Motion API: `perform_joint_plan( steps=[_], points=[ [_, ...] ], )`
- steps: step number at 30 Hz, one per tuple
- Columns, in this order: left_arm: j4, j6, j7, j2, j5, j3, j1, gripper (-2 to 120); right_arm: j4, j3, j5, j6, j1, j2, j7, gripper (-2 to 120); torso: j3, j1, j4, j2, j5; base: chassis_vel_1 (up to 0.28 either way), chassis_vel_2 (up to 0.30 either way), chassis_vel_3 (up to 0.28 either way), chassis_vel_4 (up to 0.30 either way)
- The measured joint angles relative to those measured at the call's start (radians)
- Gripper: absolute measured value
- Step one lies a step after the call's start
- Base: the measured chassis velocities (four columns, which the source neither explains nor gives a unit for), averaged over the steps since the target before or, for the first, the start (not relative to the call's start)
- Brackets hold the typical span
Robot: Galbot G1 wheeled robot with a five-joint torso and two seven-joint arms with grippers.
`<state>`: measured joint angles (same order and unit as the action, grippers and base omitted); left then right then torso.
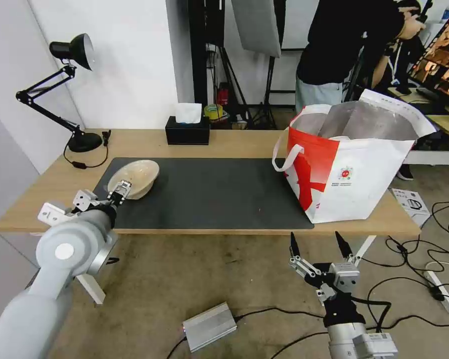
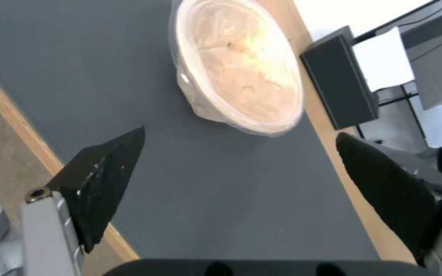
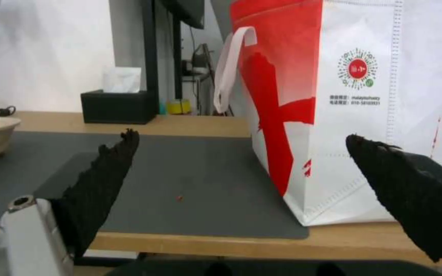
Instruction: Pick up the trash from the table and place it into the takeout bag.
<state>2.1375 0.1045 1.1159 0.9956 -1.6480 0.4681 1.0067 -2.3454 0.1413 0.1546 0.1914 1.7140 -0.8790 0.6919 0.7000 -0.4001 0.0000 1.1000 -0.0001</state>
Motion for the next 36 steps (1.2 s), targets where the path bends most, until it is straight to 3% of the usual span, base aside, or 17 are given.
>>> perform_joint_plan(
  steps=[15, 36],
  points=[
    [-0.114, 0.031, 0.005, 0.021, -0.009, -0.027, -0.078, 100, 0.0, 0.0, 0.0, 0.0, 0.0, 0.0, 0.0, 100, 0.0, 0.0, 0.0, 0.0, 0.0001, 0.0, 0.0, 0.0, 0.0],
    [-0.194, 0.033, -0.006, 0.032, -0.023, -0.076, -0.178, 100, 0.0, 0.0, 0.0, 0.0, 0.0, 0.0, 0.0, 100, 0.0, 0.0, 0.0, 0.0, 0.0001, 0.0, 0.0, 0.0, 0.0]
  ],
)
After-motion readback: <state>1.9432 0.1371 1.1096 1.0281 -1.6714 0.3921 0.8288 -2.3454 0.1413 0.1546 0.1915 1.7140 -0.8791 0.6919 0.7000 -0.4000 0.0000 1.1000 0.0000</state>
